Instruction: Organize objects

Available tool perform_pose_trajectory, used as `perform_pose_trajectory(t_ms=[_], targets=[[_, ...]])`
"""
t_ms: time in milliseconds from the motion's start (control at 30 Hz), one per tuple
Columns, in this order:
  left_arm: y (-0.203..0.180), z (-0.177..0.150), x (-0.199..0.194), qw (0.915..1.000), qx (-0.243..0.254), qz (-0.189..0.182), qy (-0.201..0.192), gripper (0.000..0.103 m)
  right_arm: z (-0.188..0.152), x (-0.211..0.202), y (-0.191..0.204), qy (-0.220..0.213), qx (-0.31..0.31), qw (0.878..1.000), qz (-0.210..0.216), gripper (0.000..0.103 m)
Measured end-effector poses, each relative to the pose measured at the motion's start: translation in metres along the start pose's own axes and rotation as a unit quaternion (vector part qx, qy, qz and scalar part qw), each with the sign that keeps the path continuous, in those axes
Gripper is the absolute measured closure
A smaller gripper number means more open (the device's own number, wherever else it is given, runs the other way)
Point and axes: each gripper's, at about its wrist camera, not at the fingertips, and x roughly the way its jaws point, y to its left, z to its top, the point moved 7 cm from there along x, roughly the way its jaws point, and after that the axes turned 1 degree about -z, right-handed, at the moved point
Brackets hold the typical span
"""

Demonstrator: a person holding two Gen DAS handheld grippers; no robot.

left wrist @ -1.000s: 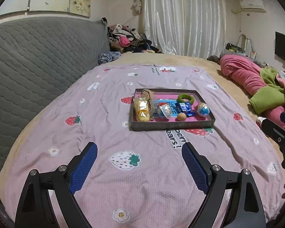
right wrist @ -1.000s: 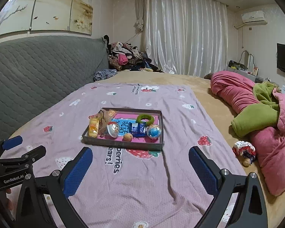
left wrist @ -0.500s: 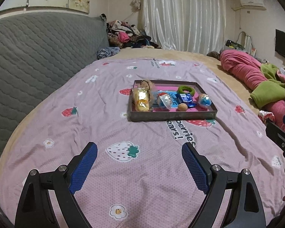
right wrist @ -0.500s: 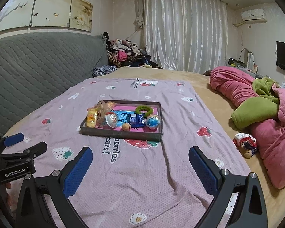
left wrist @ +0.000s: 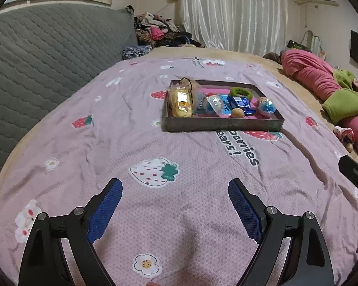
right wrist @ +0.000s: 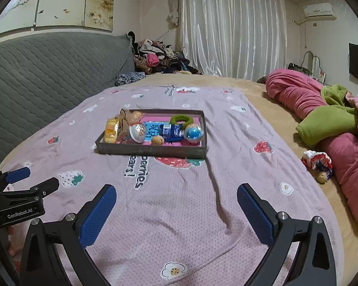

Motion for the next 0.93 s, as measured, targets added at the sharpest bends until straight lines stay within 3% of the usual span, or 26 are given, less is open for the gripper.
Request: perform_pose_trajectory(t_ms=[400, 933], targets=[[-0.006, -0.003, 0.01, 0.9999, 0.005, -0.009, -0.012, 0.012, -0.015, 0.017, -0.004, 0.009, -0.001, 1.0, -0.003, 0.001], [-0.013, -0.016, 0.041, 0.9997, 0.012, -0.02, 0.001, 0.012, -0.044, 0.046, -0.001, 0.04, -0.008, 0.999, -0.003, 0.001]])
